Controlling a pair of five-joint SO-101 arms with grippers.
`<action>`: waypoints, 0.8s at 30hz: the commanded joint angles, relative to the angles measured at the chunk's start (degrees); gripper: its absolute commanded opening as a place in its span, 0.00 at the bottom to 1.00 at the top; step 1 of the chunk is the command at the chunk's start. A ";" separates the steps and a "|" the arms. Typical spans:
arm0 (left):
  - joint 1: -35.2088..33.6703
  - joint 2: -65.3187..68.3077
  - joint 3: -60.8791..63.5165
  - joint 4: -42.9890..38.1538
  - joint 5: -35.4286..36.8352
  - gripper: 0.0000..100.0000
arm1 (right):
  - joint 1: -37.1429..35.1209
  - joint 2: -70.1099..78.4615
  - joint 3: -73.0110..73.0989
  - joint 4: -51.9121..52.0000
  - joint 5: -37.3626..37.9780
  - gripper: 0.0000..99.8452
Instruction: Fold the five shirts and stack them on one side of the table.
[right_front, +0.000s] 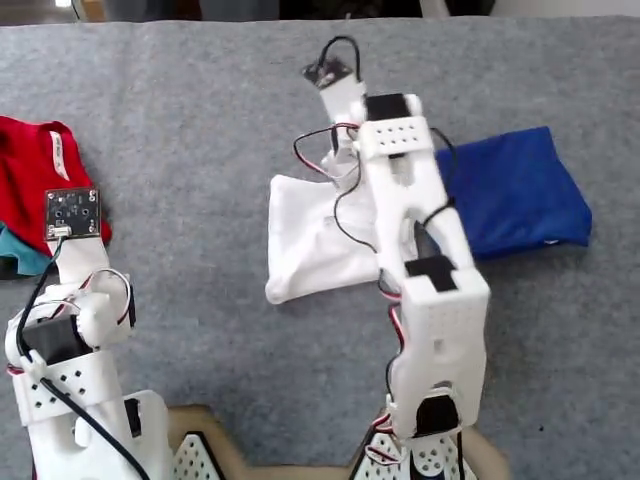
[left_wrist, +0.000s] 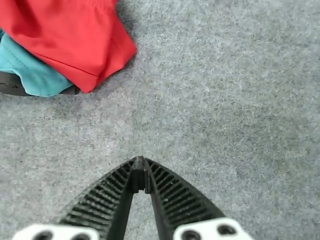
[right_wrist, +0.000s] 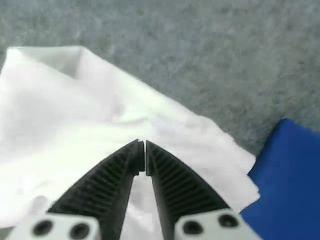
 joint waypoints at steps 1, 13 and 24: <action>-0.48 -0.35 -0.22 -0.53 -0.53 0.03 | -0.18 2.86 -7.43 8.88 -0.09 0.01; -0.48 -0.35 -0.22 -0.53 -0.53 0.03 | 6.59 -6.29 1.36 17.76 8.70 0.01; -0.40 -0.35 -0.22 -0.62 -0.53 0.03 | 19.78 -25.98 36.62 4.22 22.51 0.01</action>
